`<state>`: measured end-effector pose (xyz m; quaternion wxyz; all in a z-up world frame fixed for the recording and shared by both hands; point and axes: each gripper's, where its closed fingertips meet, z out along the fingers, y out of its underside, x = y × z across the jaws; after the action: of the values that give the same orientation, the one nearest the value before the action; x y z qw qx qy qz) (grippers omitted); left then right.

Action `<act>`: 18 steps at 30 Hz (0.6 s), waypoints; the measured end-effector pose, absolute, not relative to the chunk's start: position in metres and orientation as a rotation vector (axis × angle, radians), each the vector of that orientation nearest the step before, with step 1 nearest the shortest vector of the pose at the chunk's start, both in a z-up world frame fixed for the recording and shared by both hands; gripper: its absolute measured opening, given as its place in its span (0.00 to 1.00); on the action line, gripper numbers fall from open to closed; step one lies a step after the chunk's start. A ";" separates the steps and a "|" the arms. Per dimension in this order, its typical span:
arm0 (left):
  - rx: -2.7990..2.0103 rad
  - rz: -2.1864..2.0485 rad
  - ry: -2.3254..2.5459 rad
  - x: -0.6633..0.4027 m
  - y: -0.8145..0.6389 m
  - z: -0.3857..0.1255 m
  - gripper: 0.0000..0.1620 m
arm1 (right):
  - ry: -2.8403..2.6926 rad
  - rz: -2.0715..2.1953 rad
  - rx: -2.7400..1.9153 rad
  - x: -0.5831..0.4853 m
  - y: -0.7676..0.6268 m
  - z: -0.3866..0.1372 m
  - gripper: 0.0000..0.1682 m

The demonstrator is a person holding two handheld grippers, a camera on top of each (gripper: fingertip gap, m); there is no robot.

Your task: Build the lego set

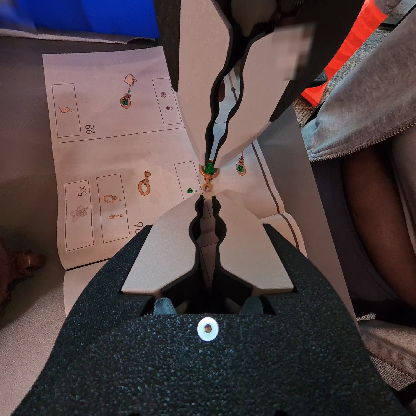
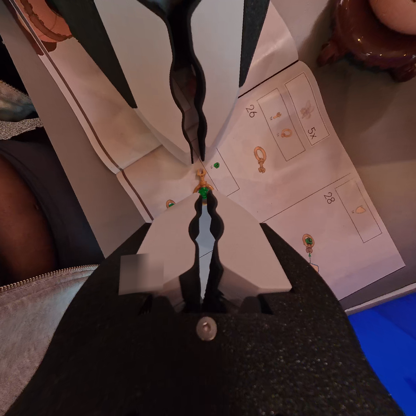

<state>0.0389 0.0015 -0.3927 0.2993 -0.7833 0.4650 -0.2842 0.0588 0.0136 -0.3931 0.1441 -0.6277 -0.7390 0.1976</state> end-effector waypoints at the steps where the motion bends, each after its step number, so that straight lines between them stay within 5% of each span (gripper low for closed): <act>1: -2.079 -0.753 1.236 0.039 0.002 -0.393 0.05 | -2.133 0.567 -1.809 0.059 0.014 -0.393 0.02; 18: -2.058 -0.736 1.256 0.041 0.002 -0.394 0.03 | -2.211 0.467 -1.815 0.058 0.012 -0.395 0.03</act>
<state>0.0407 0.0019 -0.3936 0.3054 -0.7773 0.4746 -0.2781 0.0582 0.0124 -0.3948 0.1214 -0.6216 -0.7572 0.1598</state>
